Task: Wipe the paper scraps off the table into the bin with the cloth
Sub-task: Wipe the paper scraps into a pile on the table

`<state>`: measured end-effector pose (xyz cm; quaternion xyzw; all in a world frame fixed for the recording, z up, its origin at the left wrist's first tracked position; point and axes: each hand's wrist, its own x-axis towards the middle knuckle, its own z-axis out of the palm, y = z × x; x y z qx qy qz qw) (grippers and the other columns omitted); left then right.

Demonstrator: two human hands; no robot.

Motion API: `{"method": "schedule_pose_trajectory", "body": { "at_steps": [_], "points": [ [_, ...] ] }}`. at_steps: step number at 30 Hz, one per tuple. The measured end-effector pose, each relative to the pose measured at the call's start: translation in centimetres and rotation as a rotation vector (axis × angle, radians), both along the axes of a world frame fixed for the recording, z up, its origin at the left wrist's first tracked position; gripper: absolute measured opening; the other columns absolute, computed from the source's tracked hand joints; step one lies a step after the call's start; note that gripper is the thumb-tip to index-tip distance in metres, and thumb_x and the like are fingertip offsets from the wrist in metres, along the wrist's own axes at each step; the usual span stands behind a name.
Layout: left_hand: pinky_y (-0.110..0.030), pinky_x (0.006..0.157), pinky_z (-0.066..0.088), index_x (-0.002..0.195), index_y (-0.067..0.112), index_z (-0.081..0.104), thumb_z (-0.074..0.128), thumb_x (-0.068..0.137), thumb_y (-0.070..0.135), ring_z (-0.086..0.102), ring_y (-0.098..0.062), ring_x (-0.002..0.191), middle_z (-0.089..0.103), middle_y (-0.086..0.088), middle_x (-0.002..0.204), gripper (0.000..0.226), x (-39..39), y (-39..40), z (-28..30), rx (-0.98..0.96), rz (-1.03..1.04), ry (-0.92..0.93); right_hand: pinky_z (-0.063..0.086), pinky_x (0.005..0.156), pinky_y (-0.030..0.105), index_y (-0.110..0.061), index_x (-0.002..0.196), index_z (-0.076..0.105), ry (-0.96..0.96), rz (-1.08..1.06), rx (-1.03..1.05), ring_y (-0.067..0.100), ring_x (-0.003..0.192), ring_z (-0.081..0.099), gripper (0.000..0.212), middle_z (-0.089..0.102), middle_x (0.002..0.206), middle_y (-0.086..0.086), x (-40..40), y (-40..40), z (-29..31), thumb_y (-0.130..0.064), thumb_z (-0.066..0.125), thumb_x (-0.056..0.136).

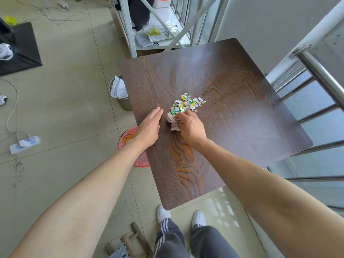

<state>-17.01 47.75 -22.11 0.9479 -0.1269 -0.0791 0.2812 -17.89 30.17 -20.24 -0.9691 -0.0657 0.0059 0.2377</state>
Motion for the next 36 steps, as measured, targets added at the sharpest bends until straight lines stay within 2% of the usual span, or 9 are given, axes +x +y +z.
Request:
{"method": "schedule_pose_trajectory", "body": {
  "at_steps": [4,8,11,16,24,27,29,32,36],
  "points": [
    [-0.037,0.12,0.019,0.146,0.002,0.024,0.043,0.096,0.007,0.016,-0.024,0.147,0.018,-0.011,0.158,0.054,-0.8,0.1,-0.5,0.087,0.055,-0.058,0.046,0.078,0.04,-0.013,0.108,0.06,-0.061,-0.404,0.097,0.034,0.106,0.05,0.025,0.057,0.109,0.012,0.0,-5.4,0.4,-0.009,0.05,0.085],
    [-0.035,0.12,0.017,0.147,0.002,0.022,0.038,0.099,0.012,0.012,-0.022,0.148,0.015,-0.011,0.159,0.051,-1.3,-0.1,-1.1,0.155,0.071,-0.076,0.044,0.087,0.039,-0.014,0.114,0.06,0.077,-0.774,0.111,0.034,0.112,0.051,0.026,0.055,0.119,0.014,3.4,-10.5,0.8,-0.02,0.05,0.091],
    [-0.033,0.12,0.015,0.147,0.001,0.019,0.034,0.1,0.012,0.01,-0.023,0.148,0.013,-0.012,0.159,0.05,-1.6,-0.7,-1.4,0.175,0.098,-0.102,0.043,0.093,0.038,-0.014,0.118,0.063,0.173,-0.884,0.129,0.036,0.114,0.05,0.031,0.053,0.125,0.017,6.5,-10.9,1.0,-0.026,0.048,0.094],
    [-0.03,0.118,0.004,0.148,0.002,0.012,0.03,0.101,0.008,0.004,-0.022,0.148,0.007,-0.011,0.16,0.051,-1.7,-1.2,-1.3,0.178,0.129,-0.128,0.041,0.094,0.039,-0.014,0.118,0.065,0.146,-0.746,0.084,0.037,0.112,0.047,0.032,0.051,0.123,0.016,8.4,-6.4,0.6,-0.015,0.045,0.093],
    [-0.034,0.121,0.009,0.149,0.005,0.009,0.03,0.101,0.009,0.001,-0.021,0.148,0.004,-0.009,0.16,0.052,-1.6,-1.5,-0.8,0.198,0.138,-0.08,0.039,0.092,0.038,-0.012,0.114,0.065,0.152,-0.517,0.119,0.036,0.109,0.048,0.031,0.055,0.119,0.016,9.1,-0.7,0.4,-0.011,0.045,0.091],
    [-0.034,0.121,0.008,0.149,0.006,0.009,0.031,0.101,0.009,0.001,-0.02,0.148,0.003,-0.008,0.16,0.053,-1.7,-1.6,-0.4,0.197,0.141,-0.067,0.042,0.082,0.035,-0.013,0.107,0.068,0.168,-0.402,0.167,0.036,0.105,0.052,0.03,0.057,0.11,0.016,9.5,0.8,0.3,-0.009,0.045,0.088],
    [-0.032,0.121,0.007,0.149,0.006,0.008,0.031,0.101,0.009,0.0,-0.019,0.148,0.003,-0.007,0.16,0.053,-1.7,-1.5,-0.3,0.196,0.138,-0.061,0.042,0.078,0.033,-0.013,0.108,0.068,0.155,-0.314,0.21,0.034,0.103,0.053,0.034,0.058,0.107,0.015,9.8,0.9,0.8,-0.005,0.045,0.085],
    [-0.034,0.122,0.01,0.149,0.005,0.009,0.031,0.101,0.009,0.001,-0.02,0.148,0.004,-0.009,0.16,0.053,-1.6,-1.5,-0.4,0.196,0.136,-0.048,0.042,0.082,0.035,-0.013,0.112,0.067,0.066,-0.268,0.232,0.033,0.106,0.052,0.037,0.059,0.108,0.015,11.0,-0.8,2.1,-0.004,0.043,0.086],
    [-0.032,0.121,0.005,0.149,0.004,0.009,0.031,0.1,0.008,0.001,-0.021,0.148,0.004,-0.009,0.16,0.053,-1.6,-1.6,-0.4,0.193,0.14,-0.062,0.041,0.089,0.04,-0.01,0.114,0.063,0.094,-0.326,0.036,0.037,0.112,0.049,0.031,0.058,0.116,0.019,13.8,-4.4,2.0,-0.018,0.042,0.093]
  ]
}}
